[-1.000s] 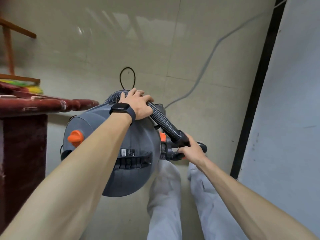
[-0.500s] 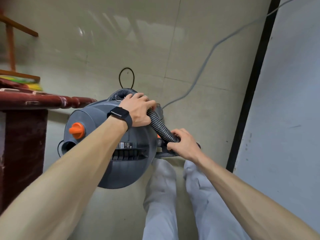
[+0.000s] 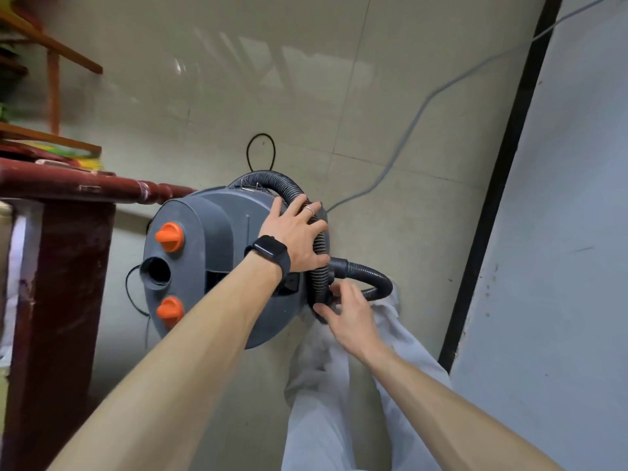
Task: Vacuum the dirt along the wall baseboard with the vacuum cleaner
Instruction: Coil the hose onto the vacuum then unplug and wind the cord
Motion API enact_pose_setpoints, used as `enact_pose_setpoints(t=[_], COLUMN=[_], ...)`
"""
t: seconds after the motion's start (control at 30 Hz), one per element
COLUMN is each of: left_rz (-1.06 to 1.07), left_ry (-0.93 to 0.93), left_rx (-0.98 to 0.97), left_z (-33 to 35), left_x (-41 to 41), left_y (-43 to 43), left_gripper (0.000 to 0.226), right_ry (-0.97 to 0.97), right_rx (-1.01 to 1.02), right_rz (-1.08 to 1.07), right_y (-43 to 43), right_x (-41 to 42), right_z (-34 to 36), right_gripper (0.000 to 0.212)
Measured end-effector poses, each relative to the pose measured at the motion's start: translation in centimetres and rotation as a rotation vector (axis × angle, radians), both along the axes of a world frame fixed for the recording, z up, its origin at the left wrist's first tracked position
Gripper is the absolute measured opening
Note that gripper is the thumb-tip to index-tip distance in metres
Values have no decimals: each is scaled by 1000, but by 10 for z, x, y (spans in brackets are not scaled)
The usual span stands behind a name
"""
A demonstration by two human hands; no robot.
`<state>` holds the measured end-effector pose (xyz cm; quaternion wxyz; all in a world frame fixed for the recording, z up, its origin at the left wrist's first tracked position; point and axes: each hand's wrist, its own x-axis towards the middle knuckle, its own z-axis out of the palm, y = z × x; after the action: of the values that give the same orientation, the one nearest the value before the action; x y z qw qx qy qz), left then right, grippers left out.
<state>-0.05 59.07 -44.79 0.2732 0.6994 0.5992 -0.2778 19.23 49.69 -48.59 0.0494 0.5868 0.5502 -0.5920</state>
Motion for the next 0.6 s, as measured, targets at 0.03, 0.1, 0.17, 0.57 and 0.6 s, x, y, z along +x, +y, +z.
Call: enact_pose_setpoints(t=[0.03,0.1,0.17,0.57,0.6], left_rz=[28,55,70,249,246], left_ry=[-2,-17,-26,54,70], left_rx=[21,49,72,121,111], left_z=[-3,-6,-7,-11,-13], left_x=[1,3,4,19,21], left_y=[-4,-12,-18,-42,-39], left_gripper=[74,76,77,78,77], right_ry=[-13,-32,-36,-129,-142], right_rx=[7,-2,-12,124,104], right_rz=[13,9,38,384,386], right_y=[-1,1,7,40,42], right_x=[-4,-7,-7,-15,-15], right_z=[-3,-9,-12,-13,-17], right_gripper=[38,47,68,72,72])
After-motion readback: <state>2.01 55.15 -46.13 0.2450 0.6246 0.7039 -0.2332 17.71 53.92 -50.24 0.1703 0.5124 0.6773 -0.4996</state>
